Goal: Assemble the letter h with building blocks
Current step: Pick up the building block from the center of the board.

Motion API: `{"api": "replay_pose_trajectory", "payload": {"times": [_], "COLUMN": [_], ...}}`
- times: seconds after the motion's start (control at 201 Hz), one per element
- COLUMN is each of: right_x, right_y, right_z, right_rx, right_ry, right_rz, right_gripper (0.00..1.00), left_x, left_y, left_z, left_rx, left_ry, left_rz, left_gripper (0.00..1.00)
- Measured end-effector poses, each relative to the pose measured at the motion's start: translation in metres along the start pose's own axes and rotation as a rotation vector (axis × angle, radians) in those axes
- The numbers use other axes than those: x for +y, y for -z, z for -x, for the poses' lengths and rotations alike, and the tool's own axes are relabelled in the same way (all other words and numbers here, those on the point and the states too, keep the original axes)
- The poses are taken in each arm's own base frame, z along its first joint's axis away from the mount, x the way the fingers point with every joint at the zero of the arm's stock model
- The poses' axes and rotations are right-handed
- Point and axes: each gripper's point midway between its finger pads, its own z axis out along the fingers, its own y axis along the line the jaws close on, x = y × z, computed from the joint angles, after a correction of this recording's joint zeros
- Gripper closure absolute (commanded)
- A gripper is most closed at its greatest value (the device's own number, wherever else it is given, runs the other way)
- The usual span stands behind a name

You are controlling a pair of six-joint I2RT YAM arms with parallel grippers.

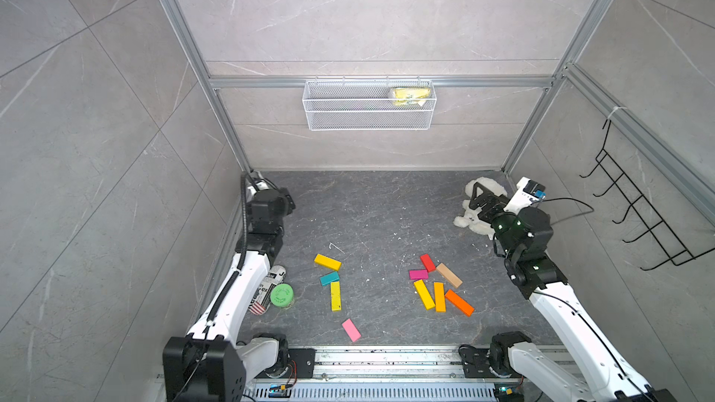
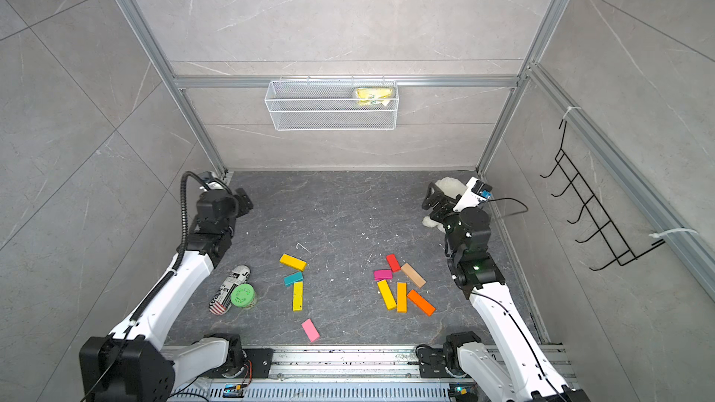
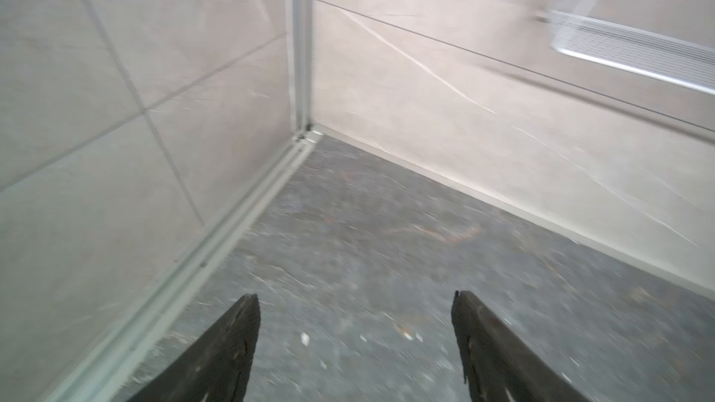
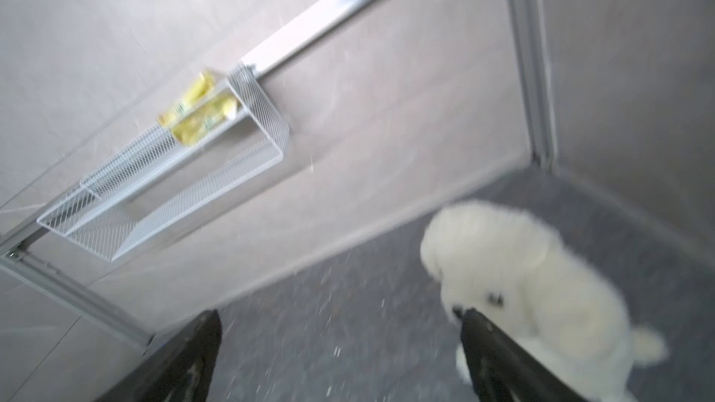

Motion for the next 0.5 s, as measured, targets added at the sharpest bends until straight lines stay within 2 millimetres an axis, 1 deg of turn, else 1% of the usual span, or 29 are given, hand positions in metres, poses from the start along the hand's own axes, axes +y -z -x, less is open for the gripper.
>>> {"api": "replay_pose_trajectory", "payload": {"times": [0.03,0.055,0.09,0.11,0.114,0.139,0.144,0.184,0.224,0.254,0.284,0.314,0.333,0.358,0.373,0.403,0.463,0.483,0.498], "right_x": [0.001,0.005,0.016,0.024,0.026,0.037,0.041,0.057,0.069,0.073,0.073,0.069,0.064,0.059,0.055,0.047,0.035,0.03,0.026], "right_y": [-0.011,-0.019,-0.026,-0.027,-0.027,-0.025,-0.024,-0.014,0.0,0.011,0.02,0.026,0.031,0.034,0.036,0.04,0.046,0.05,0.052], "right_z": [-0.027,-0.05,-0.083,-0.101,-0.108,-0.127,-0.133,-0.16,-0.179,-0.189,-0.196,-0.2,-0.202,-0.205,-0.207,-0.212,-0.224,-0.231,-0.235], "right_rx": [0.114,0.206,0.329,0.396,0.42,0.482,0.501,0.574,0.624,0.649,0.668,0.683,0.695,0.711,0.722,0.743,0.787,0.81,0.825], "right_ry": [-0.007,0.011,0.047,0.069,0.083,0.119,0.131,0.195,0.242,0.261,0.265,0.263,0.259,0.256,0.255,0.254,0.264,0.271,0.276], "right_rz": [-0.039,-0.073,-0.115,-0.131,-0.142,-0.157,-0.159,-0.17,-0.155,-0.143,-0.13,-0.127,-0.132,-0.14,-0.149,-0.171,-0.202,-0.213,-0.22], "right_gripper": [0.0,0.0,0.0,0.0,0.0,0.0,0.0,0.0,0.0,0.0,0.0,0.01,0.04,0.11,0.17,0.32,0.56,0.63,0.66], "left_x": [-0.023,-0.039,-0.061,-0.07,-0.074,-0.083,-0.084,-0.092,-0.096,-0.099,-0.099,-0.098,-0.097,-0.094,-0.092,-0.089,-0.084,-0.083,-0.082], "left_y": [0.009,0.015,0.025,0.031,0.033,0.04,0.041,0.051,0.06,0.065,0.07,0.073,0.074,0.076,0.077,0.077,0.078,0.079,0.08], "left_z": [-0.018,-0.032,-0.058,-0.073,-0.079,-0.097,-0.1,-0.125,-0.146,-0.157,-0.168,-0.176,-0.179,-0.183,-0.184,-0.185,-0.183,-0.182,-0.181], "left_rx": [0.044,0.082,0.149,0.186,0.2,0.247,0.254,0.318,0.369,0.4,0.431,0.453,0.466,0.479,0.485,0.49,0.489,0.488,0.487], "left_ry": [-0.024,-0.045,-0.082,-0.102,-0.108,-0.136,-0.139,-0.179,-0.214,-0.232,-0.244,-0.247,-0.25,-0.247,-0.244,-0.237,-0.216,-0.21,-0.206], "left_rz": [-0.049,-0.085,-0.136,-0.158,-0.165,-0.183,-0.185,-0.194,-0.194,-0.193,-0.188,-0.177,-0.168,-0.155,-0.149,-0.133,-0.115,-0.113,-0.111], "left_gripper": [0.19,0.2,0.21,0.22,0.22,0.22,0.22,0.23,0.23,0.23,0.24,0.25,0.26,0.26,0.26,0.27,0.27,0.27,0.27]}}
